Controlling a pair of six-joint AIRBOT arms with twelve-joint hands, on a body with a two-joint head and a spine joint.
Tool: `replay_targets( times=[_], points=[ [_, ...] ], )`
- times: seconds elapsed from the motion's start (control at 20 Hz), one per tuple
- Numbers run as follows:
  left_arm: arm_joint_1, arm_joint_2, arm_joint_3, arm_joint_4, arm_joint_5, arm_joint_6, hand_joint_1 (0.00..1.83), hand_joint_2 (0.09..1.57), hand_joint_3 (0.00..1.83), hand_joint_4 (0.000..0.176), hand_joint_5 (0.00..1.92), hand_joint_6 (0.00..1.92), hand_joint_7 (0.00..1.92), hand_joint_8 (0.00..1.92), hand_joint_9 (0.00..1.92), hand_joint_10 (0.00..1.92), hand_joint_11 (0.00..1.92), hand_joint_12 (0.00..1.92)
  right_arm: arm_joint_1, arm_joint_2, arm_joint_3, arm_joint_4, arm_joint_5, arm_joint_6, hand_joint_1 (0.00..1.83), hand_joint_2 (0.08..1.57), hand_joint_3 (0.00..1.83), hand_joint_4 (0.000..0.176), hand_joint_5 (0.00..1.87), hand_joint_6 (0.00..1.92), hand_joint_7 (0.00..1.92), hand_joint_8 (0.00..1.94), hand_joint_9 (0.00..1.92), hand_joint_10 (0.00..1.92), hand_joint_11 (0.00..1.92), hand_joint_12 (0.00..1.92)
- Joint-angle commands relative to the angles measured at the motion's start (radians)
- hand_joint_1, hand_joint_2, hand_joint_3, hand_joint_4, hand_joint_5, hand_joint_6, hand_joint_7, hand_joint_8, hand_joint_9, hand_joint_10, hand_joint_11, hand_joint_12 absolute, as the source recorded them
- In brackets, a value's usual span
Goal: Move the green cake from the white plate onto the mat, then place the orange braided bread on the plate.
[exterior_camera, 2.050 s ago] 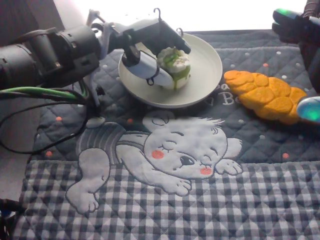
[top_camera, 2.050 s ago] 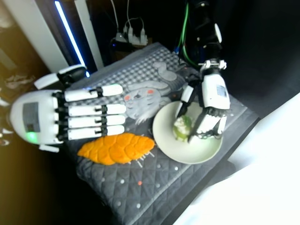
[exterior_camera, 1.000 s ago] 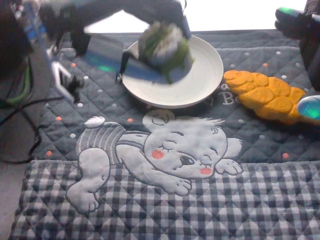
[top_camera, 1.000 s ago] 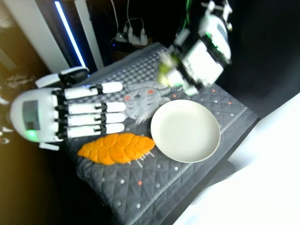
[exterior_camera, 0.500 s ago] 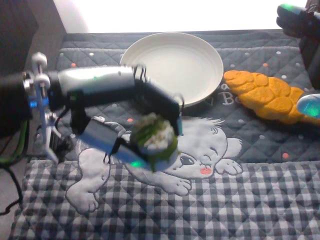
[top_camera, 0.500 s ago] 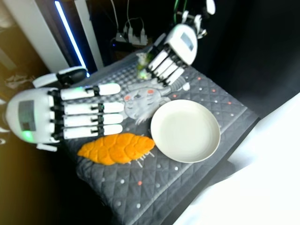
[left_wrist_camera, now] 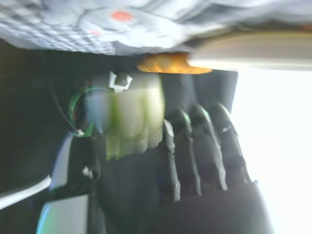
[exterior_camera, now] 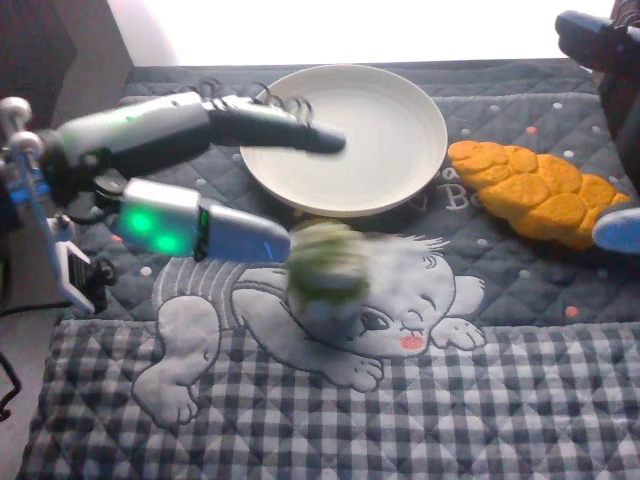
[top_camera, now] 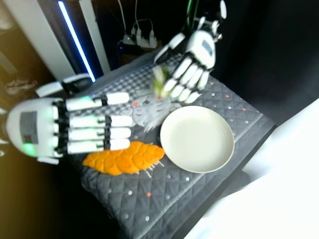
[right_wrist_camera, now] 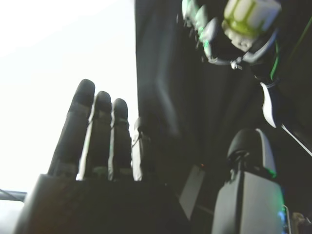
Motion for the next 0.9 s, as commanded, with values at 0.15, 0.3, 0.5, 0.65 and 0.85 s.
replay_targets(
  times=[0.15, 0.3, 0.5, 0.65, 0.85],
  points=[
    [0.025, 0.005, -0.013, -0.083, -0.163, 0.022, 0.59, 0.94, 0.0, 0.0, 0.18, 0.01, 0.29, 0.01, 0.3, 0.01, 0.03, 0.82, 0.007, 0.014, 0.031, 0.034, 0.026, -0.005, 0.75, 0.8, 0.01, 0.117, 0.09, 0.01, 0.23, 0.0, 0.26, 0.01, 0.25, 0.08],
    [0.031, 0.015, -0.028, -0.096, -0.186, 0.038, 0.67, 0.9, 0.0, 0.003, 0.17, 0.0, 0.19, 0.0, 0.21, 0.0, 0.01, 0.78, 0.007, 0.011, 0.052, 0.026, -0.058, -0.011, 0.81, 0.75, 0.0, 0.069, 0.18, 0.01, 0.28, 0.0, 0.27, 0.0, 0.28, 0.06],
    [0.042, 0.02, -0.038, -0.1, -0.2, 0.044, 0.81, 0.86, 0.0, 0.006, 0.25, 0.0, 0.31, 0.01, 0.36, 0.01, 0.22, 0.58, 0.008, -0.017, 0.1, 0.019, -0.178, -0.011, 0.7, 0.71, 0.0, 0.094, 0.14, 0.0, 0.18, 0.0, 0.15, 0.0, 0.21, 0.01],
    [0.047, 0.02, -0.041, -0.101, -0.204, 0.046, 0.78, 0.82, 0.0, 0.017, 0.3, 0.0, 0.37, 0.0, 0.44, 0.0, 0.19, 0.82, 0.009, -0.048, 0.138, 0.02, -0.241, -0.011, 0.68, 0.67, 0.0, 0.115, 0.15, 0.0, 0.19, 0.01, 0.14, 0.0, 0.23, 0.02],
    [0.048, 0.022, -0.051, -0.101, -0.213, 0.057, 0.32, 1.03, 0.0, 0.031, 0.34, 0.01, 0.33, 0.0, 0.41, 0.0, 0.15, 0.57, 0.011, -0.093, 0.187, 0.025, -0.316, -0.011, 0.66, 0.67, 0.0, 0.159, 0.1, 0.0, 0.16, 0.0, 0.13, 0.0, 0.24, 0.02]
  ],
)
